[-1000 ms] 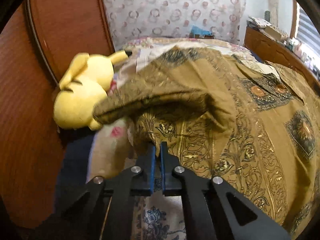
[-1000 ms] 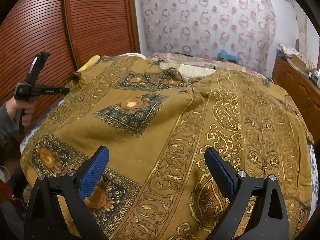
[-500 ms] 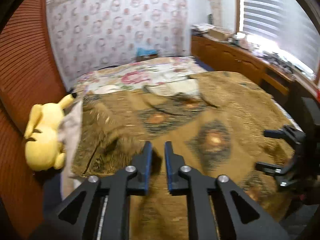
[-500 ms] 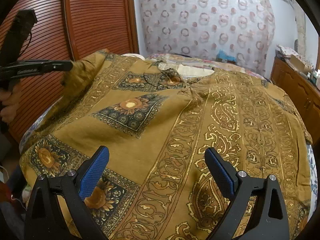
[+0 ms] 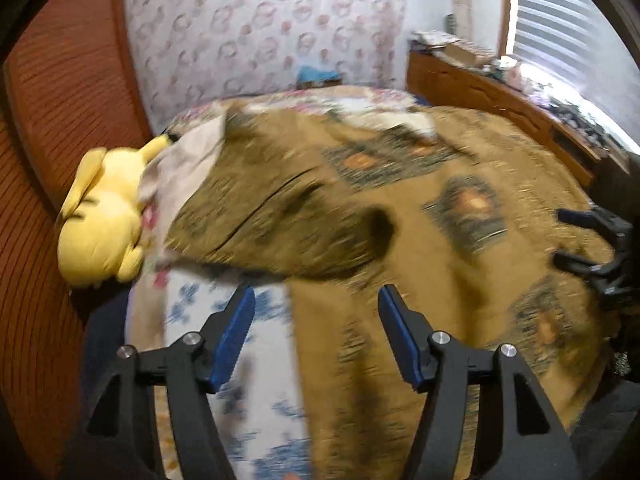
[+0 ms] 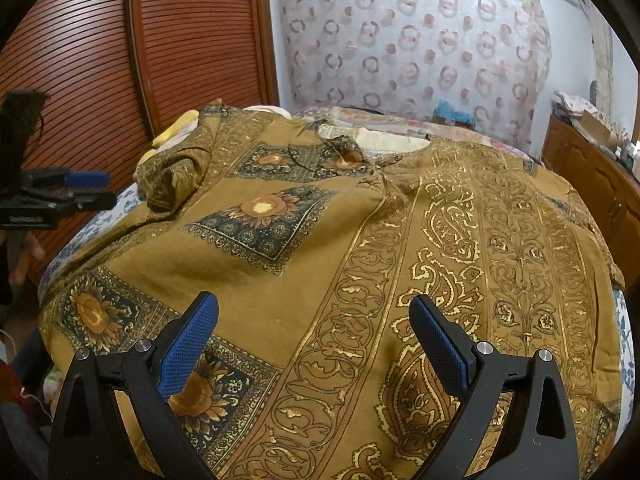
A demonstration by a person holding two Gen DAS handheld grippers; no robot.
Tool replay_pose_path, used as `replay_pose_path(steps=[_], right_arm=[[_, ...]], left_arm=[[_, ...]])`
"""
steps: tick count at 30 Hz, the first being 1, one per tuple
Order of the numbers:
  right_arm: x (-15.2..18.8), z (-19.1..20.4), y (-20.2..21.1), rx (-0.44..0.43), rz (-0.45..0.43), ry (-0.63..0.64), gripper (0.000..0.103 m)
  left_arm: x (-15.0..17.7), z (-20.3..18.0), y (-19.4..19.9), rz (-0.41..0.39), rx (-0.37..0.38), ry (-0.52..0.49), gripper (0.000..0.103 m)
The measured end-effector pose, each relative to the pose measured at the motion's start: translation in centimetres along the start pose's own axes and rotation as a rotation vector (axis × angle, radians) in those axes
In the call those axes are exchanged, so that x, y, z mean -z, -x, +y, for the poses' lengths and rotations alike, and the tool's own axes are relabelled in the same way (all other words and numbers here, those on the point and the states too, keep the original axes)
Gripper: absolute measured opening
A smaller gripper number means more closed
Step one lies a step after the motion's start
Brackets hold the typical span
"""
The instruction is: Fold small clothes
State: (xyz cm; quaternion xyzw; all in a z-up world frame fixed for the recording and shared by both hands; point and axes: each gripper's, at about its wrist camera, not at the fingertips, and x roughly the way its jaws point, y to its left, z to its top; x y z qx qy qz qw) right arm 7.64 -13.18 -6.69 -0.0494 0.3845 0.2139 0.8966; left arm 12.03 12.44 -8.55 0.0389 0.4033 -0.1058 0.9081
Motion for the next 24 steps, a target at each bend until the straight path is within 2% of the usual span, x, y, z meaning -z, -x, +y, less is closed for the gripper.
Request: replay_pose_path(steps=[4, 8, 12, 18, 21, 24], right_arm=[[0.0, 0.1, 0.1, -0.01, -0.001, 0.008, 0.098], [-0.3, 0.3, -0.1, -0.036, 0.012, 0.026, 0.098], [-1.3, 1.2, -0.3, -0.07, 0.014, 0.077, 0.097], [-5.8, 4.0, -1.4, -0.177, -0.022, 0.146, 0.094], [-8.3, 5.8, -3.3, -0.225, -0.015, 0.169, 0.091], [-10.3, 7.9, -5.6, -0.274, 0.006, 0.196, 0.089]], left_arm=[[1.4, 2.8, -1.6, 0.046, -0.025, 0.073, 0.063], [2.4, 3.6, -2.8, 0.074, -0.048, 0.085, 0.064], [2.8, 3.9, -2.7, 0.046, -0.033, 0.095, 0.064], [3.1, 4.3, -2.5, 0.006, -0.033, 0.097, 0.068], [3.2, 4.6, -2.3, 0.011, -0.047, 0.117, 0.068], [3.6, 5.4, -0.8, -0.024, -0.071, 0.161, 0.068]])
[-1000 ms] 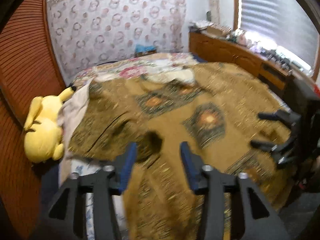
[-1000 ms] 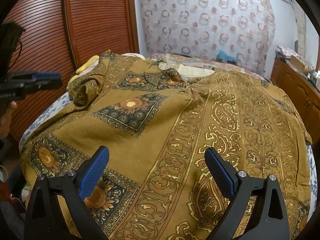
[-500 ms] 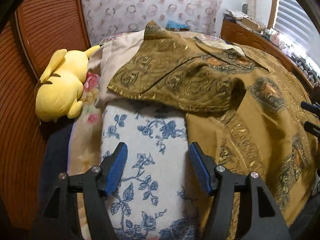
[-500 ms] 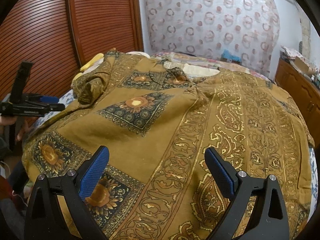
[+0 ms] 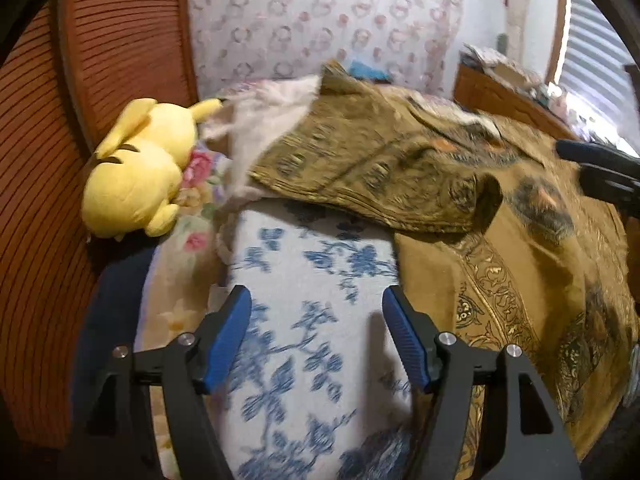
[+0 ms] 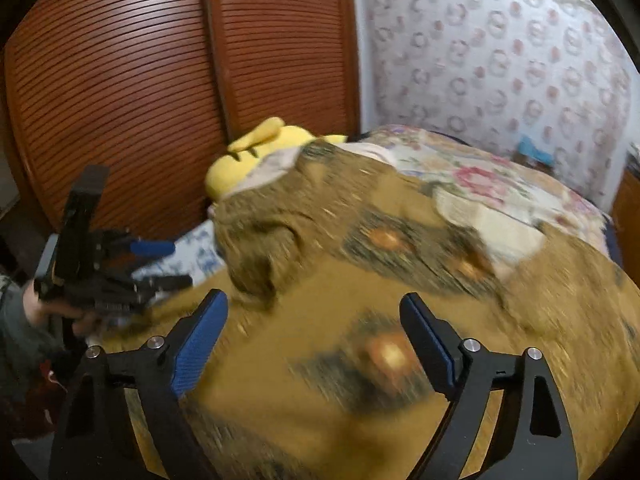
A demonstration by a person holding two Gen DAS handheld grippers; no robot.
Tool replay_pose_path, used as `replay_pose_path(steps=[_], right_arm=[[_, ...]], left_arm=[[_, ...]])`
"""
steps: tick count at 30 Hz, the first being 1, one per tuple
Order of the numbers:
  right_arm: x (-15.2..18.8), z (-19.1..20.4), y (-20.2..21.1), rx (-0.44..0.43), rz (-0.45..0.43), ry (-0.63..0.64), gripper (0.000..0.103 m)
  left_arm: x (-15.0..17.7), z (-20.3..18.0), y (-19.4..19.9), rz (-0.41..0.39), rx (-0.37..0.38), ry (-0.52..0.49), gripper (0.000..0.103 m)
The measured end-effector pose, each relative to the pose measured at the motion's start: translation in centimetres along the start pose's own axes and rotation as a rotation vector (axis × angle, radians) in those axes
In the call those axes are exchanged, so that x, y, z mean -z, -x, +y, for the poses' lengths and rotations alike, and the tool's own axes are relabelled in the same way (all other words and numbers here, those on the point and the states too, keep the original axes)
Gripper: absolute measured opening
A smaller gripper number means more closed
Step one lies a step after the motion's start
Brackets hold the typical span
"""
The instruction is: Fold small clothes
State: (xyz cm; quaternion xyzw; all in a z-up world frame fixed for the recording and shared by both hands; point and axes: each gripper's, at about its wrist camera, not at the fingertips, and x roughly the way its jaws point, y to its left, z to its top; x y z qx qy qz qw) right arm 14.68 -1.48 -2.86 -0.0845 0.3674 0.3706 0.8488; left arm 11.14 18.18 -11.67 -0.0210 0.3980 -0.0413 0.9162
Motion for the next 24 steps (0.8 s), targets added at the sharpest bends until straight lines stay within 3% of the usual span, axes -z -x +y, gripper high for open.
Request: replay_pose_path(steps=[9, 14, 18, 21, 24], right_arm=[[-4.5, 5.6, -8.3, -0.056, 0.087, 0.16, 0.088], [-4.9, 7.8, -11.6, -0.038, 0.157, 0.239, 0.078], [-4.1, 9.0, -13.8, 0.045, 0.219, 0.329, 0.075], [-3.4, 9.2, -15.2, 0.169, 0.267, 0.398, 0.069], [-3.3, 8.6, -14.8, 0.146, 0.257, 0.389, 0.051]], left_arm=[[0.8, 2.9, 6.0, -0.119, -0.054, 0.057, 0.068], [1.0, 3.5, 8.2, -0.166, -0.078, 0.063, 0.068], [1.4, 3.6, 8.6, -0.17, -0.087, 0.062, 0.068], [1.4, 3.2, 8.2, -0.161, -0.099, 0.047, 0.068], [1.5, 2.9, 8.0, -0.155, -0.093, 0.04, 0.068]])
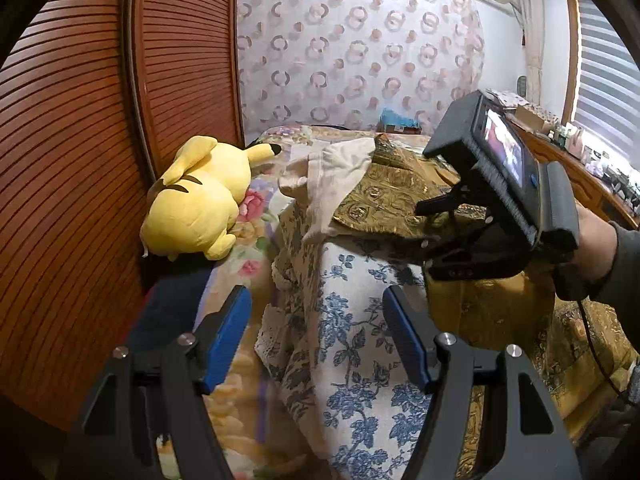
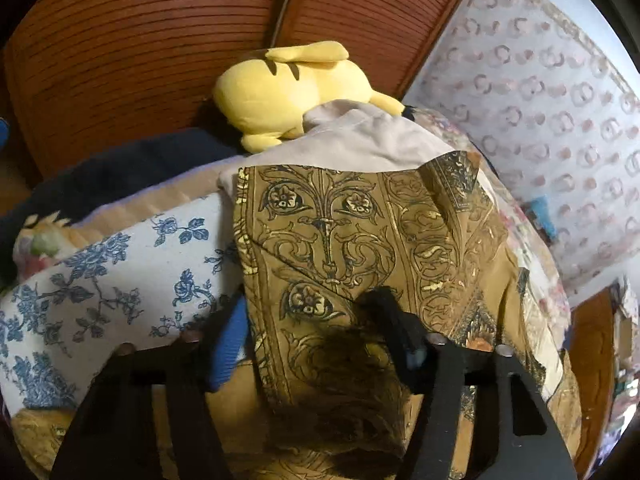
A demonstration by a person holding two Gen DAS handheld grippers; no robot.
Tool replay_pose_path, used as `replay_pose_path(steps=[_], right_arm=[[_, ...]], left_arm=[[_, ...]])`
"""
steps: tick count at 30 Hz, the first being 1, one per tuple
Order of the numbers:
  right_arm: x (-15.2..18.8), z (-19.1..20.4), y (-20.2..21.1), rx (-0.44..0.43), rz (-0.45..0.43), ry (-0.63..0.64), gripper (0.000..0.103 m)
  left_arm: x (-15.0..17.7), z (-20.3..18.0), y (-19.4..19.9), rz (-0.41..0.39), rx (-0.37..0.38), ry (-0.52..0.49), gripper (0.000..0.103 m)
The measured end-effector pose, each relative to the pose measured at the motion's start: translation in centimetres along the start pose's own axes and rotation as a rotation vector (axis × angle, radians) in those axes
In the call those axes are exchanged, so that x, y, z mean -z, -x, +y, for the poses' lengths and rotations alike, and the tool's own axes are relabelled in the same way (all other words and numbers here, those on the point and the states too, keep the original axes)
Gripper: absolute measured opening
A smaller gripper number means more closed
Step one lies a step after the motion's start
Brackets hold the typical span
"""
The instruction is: Fold small clothes
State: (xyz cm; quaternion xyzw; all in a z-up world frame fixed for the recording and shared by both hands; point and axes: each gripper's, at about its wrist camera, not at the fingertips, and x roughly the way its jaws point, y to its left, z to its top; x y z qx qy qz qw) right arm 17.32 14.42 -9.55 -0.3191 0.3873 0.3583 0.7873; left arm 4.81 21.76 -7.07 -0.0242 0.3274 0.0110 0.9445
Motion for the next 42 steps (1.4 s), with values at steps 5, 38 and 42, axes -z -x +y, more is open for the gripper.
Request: replay_pose_path(steps=[5, 38, 42], right_arm=[[-0.3, -2.4, 2.2, -0.061, -0.08, -0.084, 0.013], [19.3, -21.5, 11.7, 0.149, -0.092, -0.559, 0.061], [22.3, -22.4, 12.1, 0.188, -0.07, -0.599, 0.062]], left_arm=[[-0.1, -0.9, 0.1, -0.002, 0.01, -0.011, 0.068], [-2.7, -13.7, -5.6, 0.06, 0.183, -0.149, 0.068], [-3.4, -16.5, -6.6, 0.07, 0.21, -0.187, 0.068]])
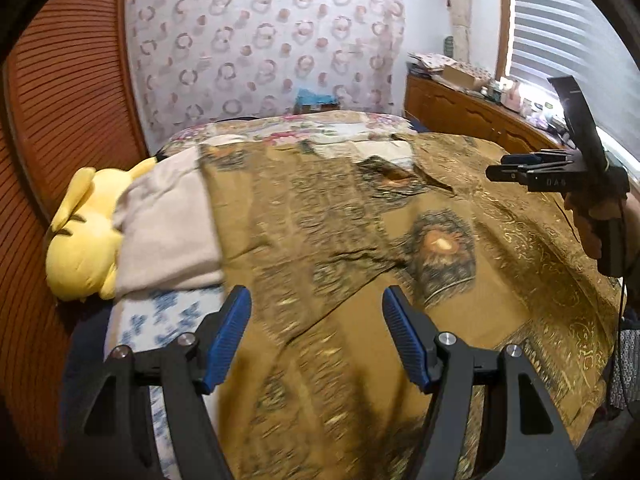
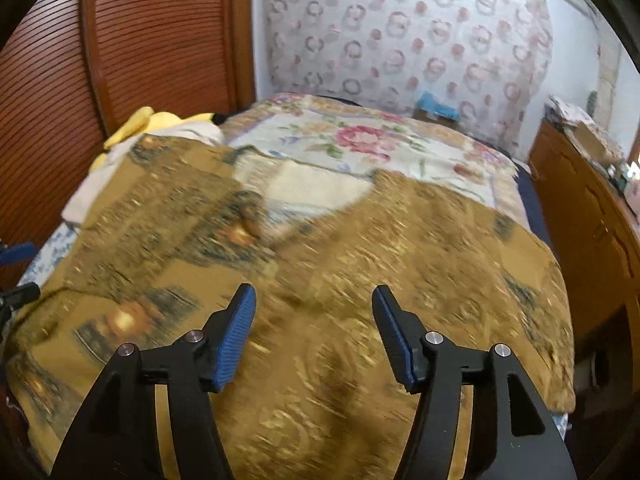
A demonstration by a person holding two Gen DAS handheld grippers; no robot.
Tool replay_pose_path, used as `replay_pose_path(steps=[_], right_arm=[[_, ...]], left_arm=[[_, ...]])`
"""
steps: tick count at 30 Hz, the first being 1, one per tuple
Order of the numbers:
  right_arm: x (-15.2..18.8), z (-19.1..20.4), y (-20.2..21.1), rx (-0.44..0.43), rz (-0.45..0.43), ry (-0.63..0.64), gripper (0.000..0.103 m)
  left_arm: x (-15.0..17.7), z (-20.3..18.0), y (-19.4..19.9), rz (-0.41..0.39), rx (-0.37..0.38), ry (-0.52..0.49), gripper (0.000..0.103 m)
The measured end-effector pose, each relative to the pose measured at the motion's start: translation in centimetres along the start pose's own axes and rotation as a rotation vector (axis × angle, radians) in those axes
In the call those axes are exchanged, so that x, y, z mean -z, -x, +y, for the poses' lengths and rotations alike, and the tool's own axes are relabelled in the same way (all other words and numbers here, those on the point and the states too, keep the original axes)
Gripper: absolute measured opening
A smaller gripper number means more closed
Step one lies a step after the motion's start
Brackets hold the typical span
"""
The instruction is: Fold small clothes
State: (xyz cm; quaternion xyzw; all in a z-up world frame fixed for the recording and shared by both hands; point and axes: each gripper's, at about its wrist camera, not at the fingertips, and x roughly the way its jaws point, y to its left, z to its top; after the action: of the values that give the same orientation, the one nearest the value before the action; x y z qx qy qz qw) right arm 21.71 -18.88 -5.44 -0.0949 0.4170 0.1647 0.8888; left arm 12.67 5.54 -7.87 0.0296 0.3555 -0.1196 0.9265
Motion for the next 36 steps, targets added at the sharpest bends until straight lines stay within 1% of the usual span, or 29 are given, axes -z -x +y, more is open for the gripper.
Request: replay_pose_path(steps=[2, 8, 15, 17, 19, 23, 26, 30, 33, 36], right_arm=[[0.9, -1.2, 0.0, 0.023, 0.008, -0.017, 0.062], [3.3, -3.8, -0.6, 0.04, 0.058, -0.043, 0.063], [5.1, -4.7, -1.3, 0.035, 0.097, -0.038, 0.063], [5.4, -4.9, -1.2, 0.038, 0.089, -0.046, 0.067], [5.6, -5.4, -1.1, 0.033, 0.087, -0.06, 0.069], [5.7, -5.8, -1.0, 0.037, 0.092, -0.067, 0.077], [5.8, -6.3, -0.7, 0.031, 0.101, -0.073, 0.077], [6.2, -8.7, 1.3, 0.007, 0.06, -0.118, 0.077], [6.5, -11.6, 3.0, 0.028, 0.03, -0.172, 0.077], [6.9, -14.4, 4.3, 0.053, 0.019, -0.223, 0.077]], left_arm=[[-0.4, -0.8, -0.6, 0.009, 0.015, -0.01, 0.068], [-1.4, -4.1, -3.3, 0.054, 0.044, -0.073, 0.068], [-2.9, -7.2, -4.2, 0.064, 0.068, -0.128, 0.068], [-3.4, -8.0, -4.4, 0.065, 0.076, -0.141, 0.068], [-3.8, -8.9, -4.8, 0.071, 0.086, -0.155, 0.068], [-4.0, -10.2, -5.9, 0.091, 0.101, -0.173, 0.068], [-4.0, -10.6, -6.9, 0.113, 0.101, -0.179, 0.068], [-3.4, -11.1, -7.8, 0.142, 0.095, -0.189, 0.068], [-3.1, -11.4, -8.2, 0.145, 0.1, -0.188, 0.068], [-3.1, -11.2, -8.2, 0.153, 0.117, -0.174, 0.069]])
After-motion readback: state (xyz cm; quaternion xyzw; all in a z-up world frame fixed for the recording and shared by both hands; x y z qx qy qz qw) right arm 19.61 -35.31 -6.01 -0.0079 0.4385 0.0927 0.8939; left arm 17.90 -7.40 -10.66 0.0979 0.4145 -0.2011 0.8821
